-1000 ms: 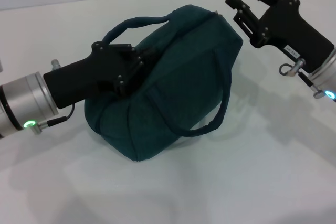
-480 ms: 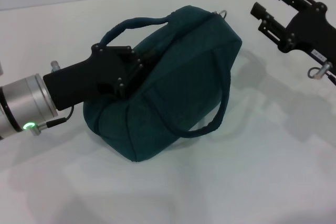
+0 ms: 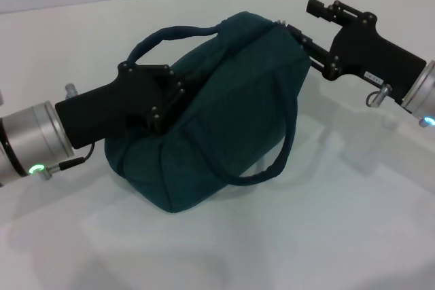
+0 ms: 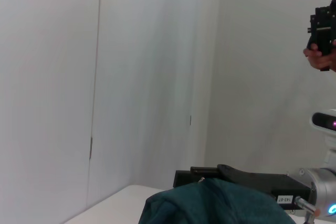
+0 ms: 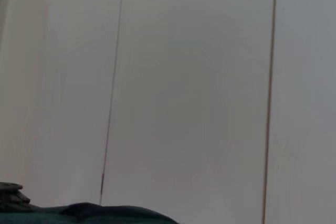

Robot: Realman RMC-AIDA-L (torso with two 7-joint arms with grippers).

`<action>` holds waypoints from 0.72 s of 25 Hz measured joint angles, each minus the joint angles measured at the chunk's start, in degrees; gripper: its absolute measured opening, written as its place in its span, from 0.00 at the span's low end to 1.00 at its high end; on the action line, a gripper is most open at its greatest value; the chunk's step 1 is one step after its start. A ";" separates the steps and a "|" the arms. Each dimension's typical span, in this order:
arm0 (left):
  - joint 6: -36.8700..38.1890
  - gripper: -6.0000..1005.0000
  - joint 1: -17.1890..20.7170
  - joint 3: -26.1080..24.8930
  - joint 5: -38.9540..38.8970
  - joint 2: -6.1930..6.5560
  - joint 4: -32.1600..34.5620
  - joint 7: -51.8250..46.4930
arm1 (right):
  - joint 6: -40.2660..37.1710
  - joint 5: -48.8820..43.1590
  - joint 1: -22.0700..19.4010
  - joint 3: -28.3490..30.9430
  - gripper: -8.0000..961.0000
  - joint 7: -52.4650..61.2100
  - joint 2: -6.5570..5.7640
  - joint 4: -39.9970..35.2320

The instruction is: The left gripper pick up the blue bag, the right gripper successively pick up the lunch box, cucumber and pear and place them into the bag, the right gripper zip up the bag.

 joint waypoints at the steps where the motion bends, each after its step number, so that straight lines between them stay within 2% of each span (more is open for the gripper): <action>1: 0.03 0.04 0.20 0.00 0.03 0.00 -0.02 0.05 | 0.01 -0.19 -0.14 -0.02 0.57 0.01 0.05 0.00; 7: 0.68 0.04 0.44 0.00 0.10 0.04 -0.06 0.12 | 0.73 -1.21 -0.07 -0.19 0.57 0.05 0.49 -0.08; 14: 1.57 0.04 0.45 -0.41 1.24 0.09 0.26 0.22 | 6.14 -7.53 1.49 -0.01 0.57 -0.13 2.27 -2.26; 18: 1.59 0.04 0.44 -0.44 1.27 0.10 0.31 0.68 | 6.59 -8.68 1.32 -0.15 0.57 -0.24 2.39 -3.62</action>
